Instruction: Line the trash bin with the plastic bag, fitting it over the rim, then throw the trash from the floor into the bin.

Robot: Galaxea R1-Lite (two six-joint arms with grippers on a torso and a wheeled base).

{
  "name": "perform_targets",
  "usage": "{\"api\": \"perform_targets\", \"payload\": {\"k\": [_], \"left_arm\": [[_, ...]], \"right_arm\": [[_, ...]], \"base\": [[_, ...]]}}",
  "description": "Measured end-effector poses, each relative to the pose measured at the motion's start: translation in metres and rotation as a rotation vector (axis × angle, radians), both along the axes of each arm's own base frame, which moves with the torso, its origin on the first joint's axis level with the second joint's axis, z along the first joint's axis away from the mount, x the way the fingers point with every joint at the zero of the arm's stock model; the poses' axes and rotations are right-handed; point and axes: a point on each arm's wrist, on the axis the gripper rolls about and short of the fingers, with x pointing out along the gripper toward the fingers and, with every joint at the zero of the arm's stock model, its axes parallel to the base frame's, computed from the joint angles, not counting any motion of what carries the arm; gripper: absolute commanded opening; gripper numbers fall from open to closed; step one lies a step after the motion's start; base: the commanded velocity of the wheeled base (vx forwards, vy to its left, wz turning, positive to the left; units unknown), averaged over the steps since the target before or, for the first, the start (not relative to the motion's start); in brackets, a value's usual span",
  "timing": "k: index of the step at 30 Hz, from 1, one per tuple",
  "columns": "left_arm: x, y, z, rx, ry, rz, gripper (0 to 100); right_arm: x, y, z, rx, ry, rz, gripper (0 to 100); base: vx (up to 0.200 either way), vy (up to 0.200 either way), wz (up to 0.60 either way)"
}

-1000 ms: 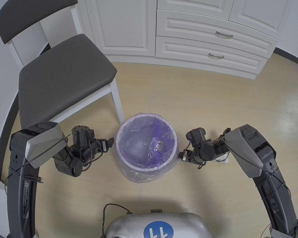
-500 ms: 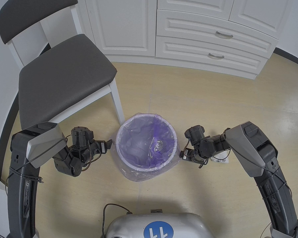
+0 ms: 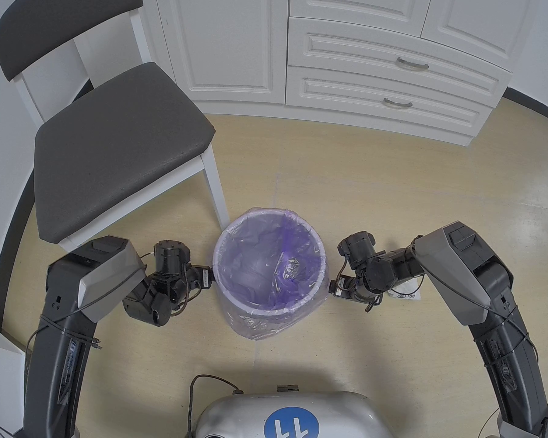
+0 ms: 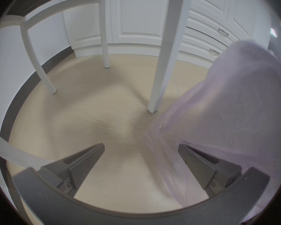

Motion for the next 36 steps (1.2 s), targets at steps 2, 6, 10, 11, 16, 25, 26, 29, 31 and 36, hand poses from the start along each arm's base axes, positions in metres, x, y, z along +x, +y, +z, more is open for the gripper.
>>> {"api": "perform_targets", "payload": {"k": [2, 6, 10, 11, 16, 25, 26, 29, 31, 36], "left_arm": [[0.005, -0.007, -0.003, 0.005, -0.002, -0.002, 100], [0.012, -0.013, -0.009, 0.006, -0.011, -0.001, 100], [0.018, -0.019, -0.014, 0.004, -0.01, -0.006, 100], [0.018, -0.019, -0.016, 0.004, -0.009, -0.005, 100], [0.015, -0.016, -0.022, 0.007, 0.004, 0.011, 100], [-0.006, 0.009, -0.019, 0.002, 0.007, 0.038, 100], [-0.009, 0.012, -0.018, 0.001, 0.01, 0.038, 100], [-0.018, 0.017, -0.015, -0.003, 0.021, 0.023, 100], [-0.027, 0.021, -0.012, -0.009, 0.029, 0.007, 100], [-0.047, 0.029, 0.002, -0.026, 0.028, -0.025, 100]], "right_arm": [[-0.001, 0.0, -0.001, -0.003, 0.004, 0.002, 100], [-0.002, 0.001, -0.001, -0.004, 0.009, 0.011, 100], [-0.003, 0.001, -0.002, -0.002, 0.012, 0.014, 100], [-0.003, 0.001, -0.002, -0.002, 0.011, 0.015, 100], [-0.002, 0.001, -0.001, 0.003, 0.001, 0.014, 100], [-0.006, -0.007, 0.014, -0.007, -0.045, 0.032, 100], [-0.007, -0.009, 0.016, -0.013, -0.053, 0.04, 100], [-0.012, -0.015, 0.021, -0.027, -0.089, 0.068, 100], [-0.016, -0.02, 0.024, -0.04, -0.128, 0.098, 100], [-0.031, -0.032, 0.037, -0.086, -0.252, 0.189, 100]], "base": [[0.0, 0.0, 0.0], [0.0, 0.0, 0.0], [0.0, 0.0, 0.0], [0.0, 0.0, 0.0], [0.0, 0.0, 0.0], [0.0, 0.0, 0.0], [0.0, 0.0, 0.0], [0.0, 0.0, 0.0], [0.0, 0.0, 0.0], [0.0, 0.0, 0.0]]}}
